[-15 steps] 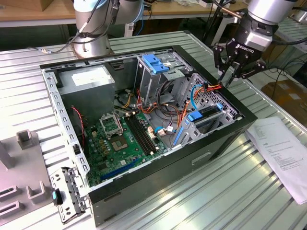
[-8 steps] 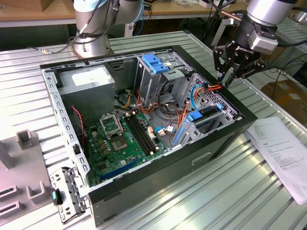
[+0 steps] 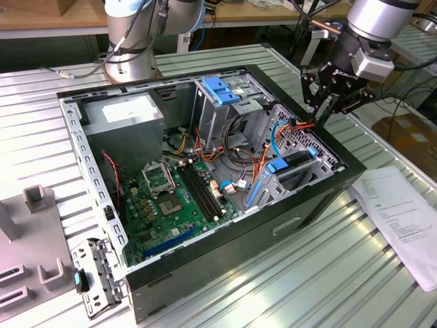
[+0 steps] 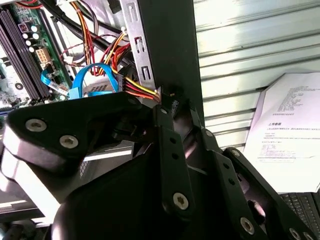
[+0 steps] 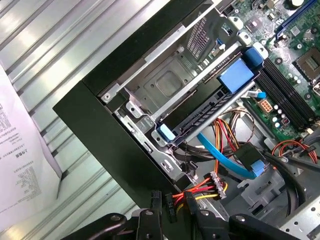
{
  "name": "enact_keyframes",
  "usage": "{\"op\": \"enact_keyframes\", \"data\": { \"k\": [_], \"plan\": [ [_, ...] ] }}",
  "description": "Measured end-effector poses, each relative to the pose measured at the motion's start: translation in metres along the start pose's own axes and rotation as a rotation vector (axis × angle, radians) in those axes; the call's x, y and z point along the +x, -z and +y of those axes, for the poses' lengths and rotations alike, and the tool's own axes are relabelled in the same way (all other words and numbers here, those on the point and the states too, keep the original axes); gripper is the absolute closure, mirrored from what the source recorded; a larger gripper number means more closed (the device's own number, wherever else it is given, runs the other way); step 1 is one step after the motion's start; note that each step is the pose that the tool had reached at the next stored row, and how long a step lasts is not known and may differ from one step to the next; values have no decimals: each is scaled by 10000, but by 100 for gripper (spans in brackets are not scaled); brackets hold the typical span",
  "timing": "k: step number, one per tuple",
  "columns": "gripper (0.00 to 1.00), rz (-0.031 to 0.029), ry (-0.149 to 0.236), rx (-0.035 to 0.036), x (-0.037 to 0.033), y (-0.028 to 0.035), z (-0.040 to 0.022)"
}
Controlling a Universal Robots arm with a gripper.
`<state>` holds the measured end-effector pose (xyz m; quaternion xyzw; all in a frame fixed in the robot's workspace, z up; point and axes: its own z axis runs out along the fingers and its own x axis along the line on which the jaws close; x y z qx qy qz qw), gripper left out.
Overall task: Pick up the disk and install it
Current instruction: 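Insert the first disk wire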
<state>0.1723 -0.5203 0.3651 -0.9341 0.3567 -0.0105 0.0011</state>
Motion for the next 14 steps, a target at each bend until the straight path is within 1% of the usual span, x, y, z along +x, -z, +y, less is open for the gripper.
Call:
{"op": "enact_keyframes", "data": {
  "k": [1, 2, 3, 7, 10, 13, 14],
  "plan": [
    [76, 0, 5, 1, 0, -1, 0],
    [76, 2, 7, 0, 1, -1, 0],
    [82, 2, 7, 1, 0, -1, 0],
    [83, -1, 7, 4, 2, 56, -1],
    [83, 2, -139, 0, -5, 58, 5],
    [83, 3, -174, 0, -49, 59, 47],
    [83, 4, -174, 1, -82, 60, 77]
  ]
}}
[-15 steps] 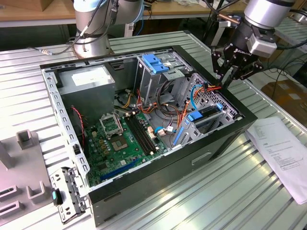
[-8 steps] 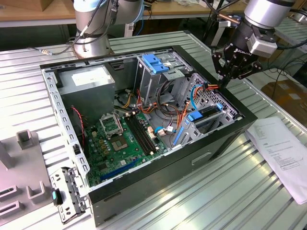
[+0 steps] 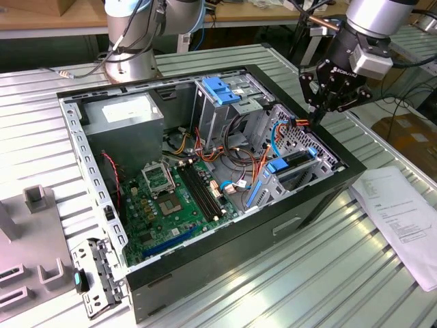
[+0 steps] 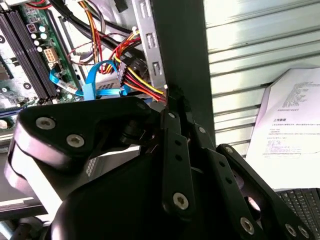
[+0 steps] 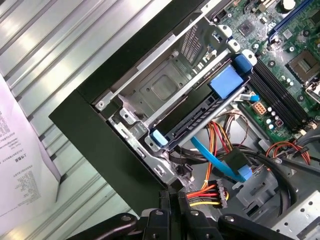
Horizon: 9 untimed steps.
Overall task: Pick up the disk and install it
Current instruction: 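Insert the first disk wire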
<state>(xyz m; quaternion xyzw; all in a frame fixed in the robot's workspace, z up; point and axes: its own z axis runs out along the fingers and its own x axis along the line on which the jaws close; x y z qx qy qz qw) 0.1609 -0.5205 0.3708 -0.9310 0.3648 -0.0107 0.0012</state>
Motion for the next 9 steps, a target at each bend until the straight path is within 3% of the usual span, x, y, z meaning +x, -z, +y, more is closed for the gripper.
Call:
{"op": "enact_keyframes", "data": {
  "k": [4, 6, 9],
  "plan": [
    [83, 2, -102, -1, -21, 1, 20],
    [83, 6, -590, -11, -22, 1, 21],
    [83, 11, -1010, -19, -24, 1, 22]
  ]
}}
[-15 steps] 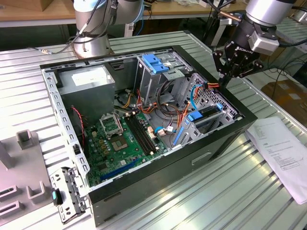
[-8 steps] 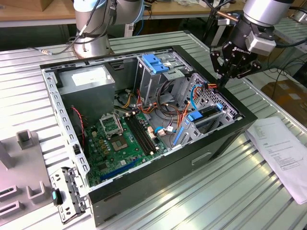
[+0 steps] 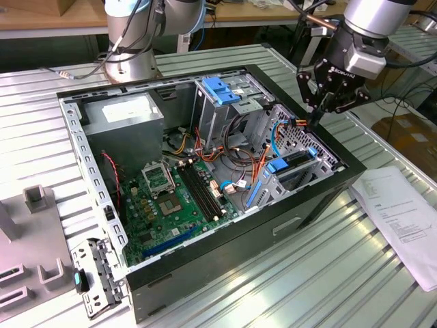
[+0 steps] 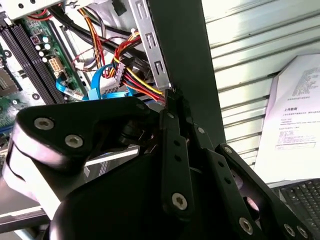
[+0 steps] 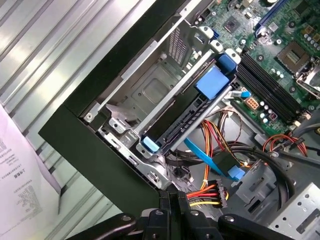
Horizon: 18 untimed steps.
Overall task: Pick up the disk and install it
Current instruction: 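Insert the first disk wire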
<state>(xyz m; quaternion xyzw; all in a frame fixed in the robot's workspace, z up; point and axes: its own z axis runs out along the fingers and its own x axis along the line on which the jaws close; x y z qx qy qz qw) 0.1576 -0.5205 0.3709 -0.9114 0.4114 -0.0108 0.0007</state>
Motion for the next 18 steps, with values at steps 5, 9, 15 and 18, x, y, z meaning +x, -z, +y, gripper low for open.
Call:
{"op": "enact_keyframes", "data": {
  "k": [5, 9, 15, 18],
  "plan": [
    [83, 4, -371, -7, -52, 2, 60],
    [83, 10, -1030, -19, -54, 2, 62],
    [83, 10, -1045, -20, -85, 3, 98],
    [83, 10, -1045, -20, -90, 3, 102]
  ]
}}
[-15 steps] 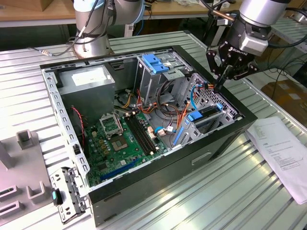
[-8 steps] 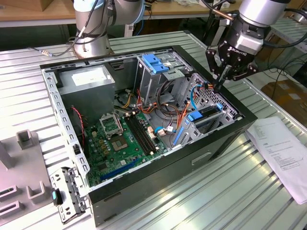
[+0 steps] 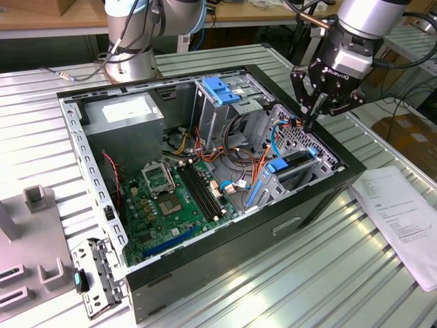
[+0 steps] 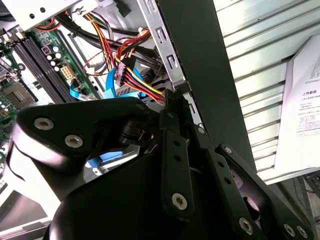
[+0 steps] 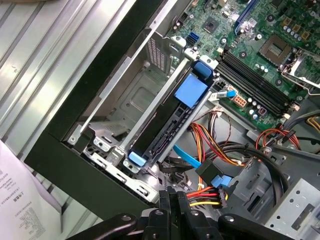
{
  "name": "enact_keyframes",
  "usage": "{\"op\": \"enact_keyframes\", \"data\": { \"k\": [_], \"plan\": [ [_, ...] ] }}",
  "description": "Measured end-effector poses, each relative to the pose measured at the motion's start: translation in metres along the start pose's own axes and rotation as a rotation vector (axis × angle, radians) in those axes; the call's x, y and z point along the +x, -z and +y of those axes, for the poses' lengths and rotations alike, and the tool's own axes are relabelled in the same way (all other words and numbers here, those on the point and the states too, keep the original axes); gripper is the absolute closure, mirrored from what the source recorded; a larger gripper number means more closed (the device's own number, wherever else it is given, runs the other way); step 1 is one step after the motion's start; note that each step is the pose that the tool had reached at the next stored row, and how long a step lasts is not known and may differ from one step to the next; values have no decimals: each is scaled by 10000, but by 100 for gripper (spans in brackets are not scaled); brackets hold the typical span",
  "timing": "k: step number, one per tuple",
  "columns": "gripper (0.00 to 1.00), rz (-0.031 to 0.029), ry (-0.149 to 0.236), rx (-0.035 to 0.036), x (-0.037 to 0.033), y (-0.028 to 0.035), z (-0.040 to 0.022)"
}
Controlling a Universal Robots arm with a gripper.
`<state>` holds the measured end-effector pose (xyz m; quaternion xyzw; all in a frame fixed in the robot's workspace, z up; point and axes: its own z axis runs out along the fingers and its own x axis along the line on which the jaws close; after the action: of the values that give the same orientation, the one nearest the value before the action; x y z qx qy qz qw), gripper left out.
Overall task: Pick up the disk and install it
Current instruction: 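Insert the first disk wire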
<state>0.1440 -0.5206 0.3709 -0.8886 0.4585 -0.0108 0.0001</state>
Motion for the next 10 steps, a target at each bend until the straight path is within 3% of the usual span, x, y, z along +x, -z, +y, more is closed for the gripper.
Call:
{"op": "enact_keyframes", "data": {
  "k": [10],
  "plan": [
    [83, 0, -6, 0, -4, 0, 6]
  ]
}}
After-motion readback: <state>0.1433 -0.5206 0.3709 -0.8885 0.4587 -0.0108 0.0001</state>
